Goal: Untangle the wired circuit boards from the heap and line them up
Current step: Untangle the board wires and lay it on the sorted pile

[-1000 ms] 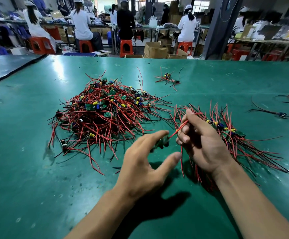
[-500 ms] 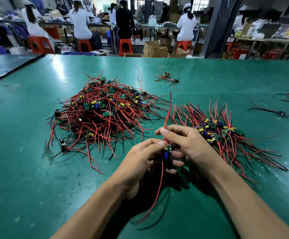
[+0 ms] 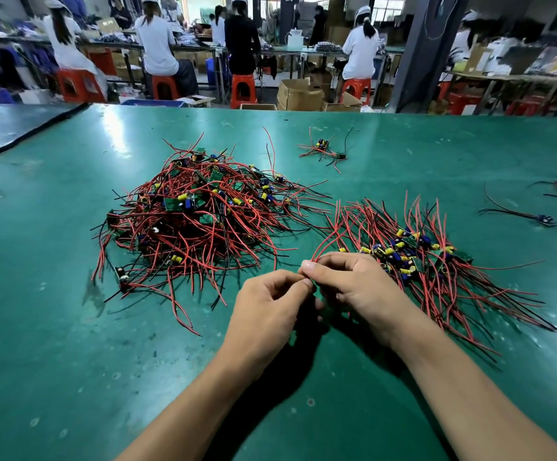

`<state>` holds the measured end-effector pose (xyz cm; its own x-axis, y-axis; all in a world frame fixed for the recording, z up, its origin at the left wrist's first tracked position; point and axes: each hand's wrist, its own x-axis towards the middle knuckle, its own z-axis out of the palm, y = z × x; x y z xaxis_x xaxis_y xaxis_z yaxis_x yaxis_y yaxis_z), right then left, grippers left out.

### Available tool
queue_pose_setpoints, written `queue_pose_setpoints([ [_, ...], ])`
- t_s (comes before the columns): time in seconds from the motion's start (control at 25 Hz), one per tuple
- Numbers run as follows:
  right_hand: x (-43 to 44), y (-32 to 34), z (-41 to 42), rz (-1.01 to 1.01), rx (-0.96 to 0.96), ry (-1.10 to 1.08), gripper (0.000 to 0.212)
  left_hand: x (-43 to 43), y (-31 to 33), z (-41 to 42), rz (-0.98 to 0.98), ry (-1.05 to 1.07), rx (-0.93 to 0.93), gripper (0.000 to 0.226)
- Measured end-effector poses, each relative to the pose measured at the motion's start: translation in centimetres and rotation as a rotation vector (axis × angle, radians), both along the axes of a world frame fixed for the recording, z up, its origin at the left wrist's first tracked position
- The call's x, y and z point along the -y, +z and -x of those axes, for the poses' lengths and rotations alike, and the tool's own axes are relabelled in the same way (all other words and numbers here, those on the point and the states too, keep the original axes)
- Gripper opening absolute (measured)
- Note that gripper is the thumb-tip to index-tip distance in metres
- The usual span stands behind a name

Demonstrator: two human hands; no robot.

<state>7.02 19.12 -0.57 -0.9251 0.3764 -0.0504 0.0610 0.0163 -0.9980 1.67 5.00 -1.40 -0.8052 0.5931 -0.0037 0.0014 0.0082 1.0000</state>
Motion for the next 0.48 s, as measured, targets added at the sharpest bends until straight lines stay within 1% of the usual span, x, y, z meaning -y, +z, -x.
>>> queue_pose_setpoints([
  [0.04,0.1,-0.1,0.1,-0.04,-0.004,-0.029,0.027,0.0,-0.1,0.1,0.054,0.053,-0.102,0.017],
  [0.08,0.3,-0.2,0.2,-0.058,-0.01,-0.049,0.025,0.0,0.0,0.1,0.089,0.086,-0.162,0.018],
  [0.12,0.4,-0.2,0.3,-0.051,-0.015,-0.062,0.025,0.1,0.1,0.2,0.098,0.099,-0.182,0.018],
  [0.32,0.5,-0.1,0.5,0.149,0.003,-0.128,0.02,0.1,0.7,0.3,0.073,0.07,-0.169,0.02],
  [0.48,-0.8,0.3,0.7,0.273,-0.095,-0.239,0.017,0.2,0.6,0.3,0.04,-0.003,-0.095,0.023],
])
